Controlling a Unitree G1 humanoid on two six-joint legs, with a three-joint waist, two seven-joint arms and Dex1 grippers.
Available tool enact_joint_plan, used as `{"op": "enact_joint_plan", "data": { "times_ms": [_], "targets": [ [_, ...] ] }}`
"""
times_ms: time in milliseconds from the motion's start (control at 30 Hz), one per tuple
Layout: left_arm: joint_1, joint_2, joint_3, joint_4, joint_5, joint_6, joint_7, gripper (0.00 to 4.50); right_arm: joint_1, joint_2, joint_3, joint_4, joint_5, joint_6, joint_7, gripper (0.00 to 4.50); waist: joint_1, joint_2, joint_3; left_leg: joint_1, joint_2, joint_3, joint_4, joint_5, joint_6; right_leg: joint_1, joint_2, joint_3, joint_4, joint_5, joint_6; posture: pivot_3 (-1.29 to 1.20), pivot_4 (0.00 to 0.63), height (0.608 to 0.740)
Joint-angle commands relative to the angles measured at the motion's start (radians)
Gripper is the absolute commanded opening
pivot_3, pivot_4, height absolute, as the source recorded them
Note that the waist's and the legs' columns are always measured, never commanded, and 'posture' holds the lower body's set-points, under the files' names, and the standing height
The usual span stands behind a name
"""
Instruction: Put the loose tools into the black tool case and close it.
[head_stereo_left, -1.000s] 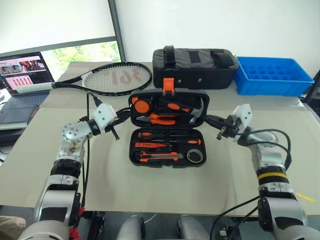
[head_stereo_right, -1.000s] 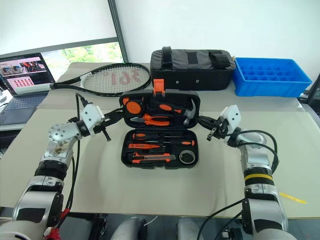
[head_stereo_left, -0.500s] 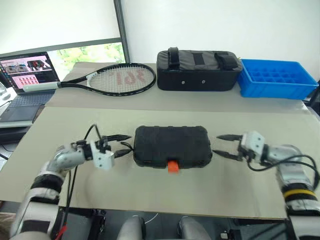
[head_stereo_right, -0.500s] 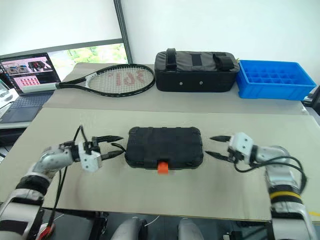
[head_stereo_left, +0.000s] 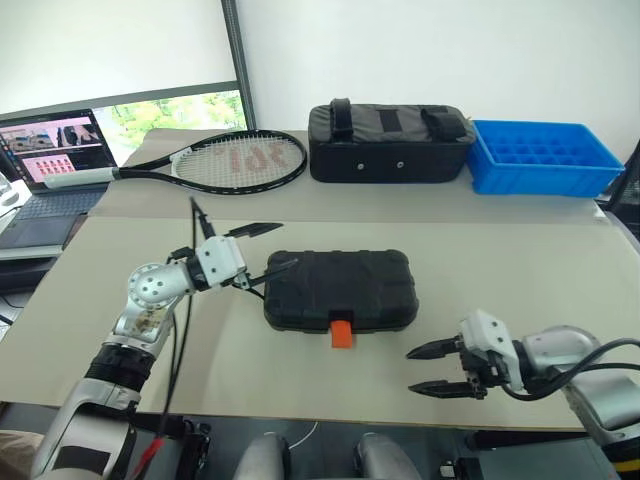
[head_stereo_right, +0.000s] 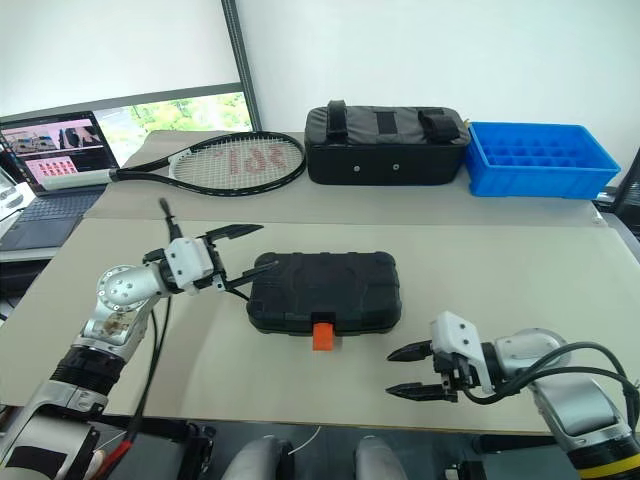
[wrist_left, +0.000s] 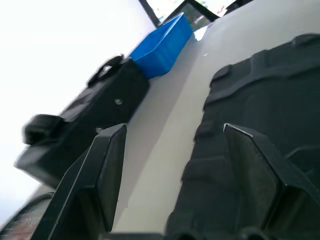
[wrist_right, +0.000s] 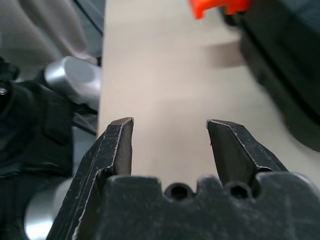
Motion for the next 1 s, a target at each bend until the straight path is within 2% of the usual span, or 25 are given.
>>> {"op": "enact_joint_plan", "data": {
  "times_ms": [33,133,233,333,433,600,700,833,1000],
  "targets": [
    [-0.048,0.032,-0.017,-0.082,-0.078,0.276,-0.15,3.31,-0.152,0.148,0.003,0.158,-0.135,-0.154,-0.196,2.75,-0.007,-0.002,0.001,0.0,0.0,-0.001,0.0,0.0,0.0,0.0,0.001,0.0,0.0,0.0,0.0,0.0,0.15,0.707],
    [-0.073,0.021,-0.002,-0.065,-0.046,0.309,-0.178,3.31,-0.273,0.228,-0.066,0.323,-0.18,-0.289,-0.311,2.75,-0.01,-0.003,0.003,0.0,0.0,-0.002,0.001,0.0,0.0,-0.002,0.004,0.004,0.0,0.001,-0.001,0.0,0.15,0.707],
    [-0.08,0.014,0.001,-0.054,-0.032,0.333,-0.221,3.31,-0.371,0.231,-0.122,0.449,-0.217,-0.343,-0.411,2.75,-0.003,-0.001,0.004,0.001,-0.001,-0.002,0.001,0.001,0.0,-0.001,0.004,0.006,0.0,0.002,-0.002,0.0,0.15,0.707],
    [-0.074,-0.003,0.004,-0.047,-0.011,0.334,-0.23,3.31,-0.373,0.213,-0.145,0.472,-0.225,-0.337,-0.425,2.75,0.006,-0.001,0.003,0.0,0.0,-0.003,-0.001,0.001,0.0,-0.002,0.005,0.005,0.0,0.003,-0.006,0.0,0.15,0.707],
    [-0.076,-0.031,0.01,-0.031,0.015,0.33,-0.217,3.31,-0.319,0.203,-0.141,0.402,-0.195,-0.279,-0.397,2.75,0.02,-0.001,0.003,-0.002,0.0,-0.004,-0.001,0.0,0.001,-0.002,0.005,0.005,-0.001,0.005,-0.009,0.0,0.15,0.707],
    [-0.115,-0.107,0.033,0.025,0.062,0.358,-0.128,3.31,-0.184,0.193,-0.11,0.073,-0.082,0.089,-0.426,2.75,0.028,0.001,0.002,-0.005,0.0,-0.004,-0.001,0.0,0.002,-0.004,0.005,0.006,-0.002,0.004,-0.009,0.0,0.15,0.707],
    [-0.126,-0.146,0.025,0.034,0.088,0.376,-0.105,3.31,-0.138,0.198,-0.08,-0.113,-0.041,0.355,-0.508,2.75,0.024,0.001,0.002,-0.005,0.0,-0.004,-0.001,0.0,0.002,-0.004,0.005,0.006,-0.002,0.004,-0.009,0.0,0.15,0.707],
    [-0.138,-0.183,0.016,0.068,0.126,0.358,-0.095,3.31,-0.135,0.22,-0.061,-0.245,-0.016,0.569,-0.602,2.75,0.02,0.001,0.002,-0.004,0.0,-0.005,0.0,0.0,0.001,-0.003,0.005,0.006,-0.001,0.004,-0.008,0.0,0.15,0.707],
    [-0.156,-0.217,0.006,0.119,0.173,0.342,-0.094,3.31,-0.208,0.309,-0.045,-0.309,-0.005,0.774,-0.745,2.75,0.021,0.001,0.002,-0.004,0.0,-0.006,0.0,0.0,0.001,-0.003,0.006,0.006,-0.001,0.002,-0.004,0.0,0.15,0.707]
  ]
}}
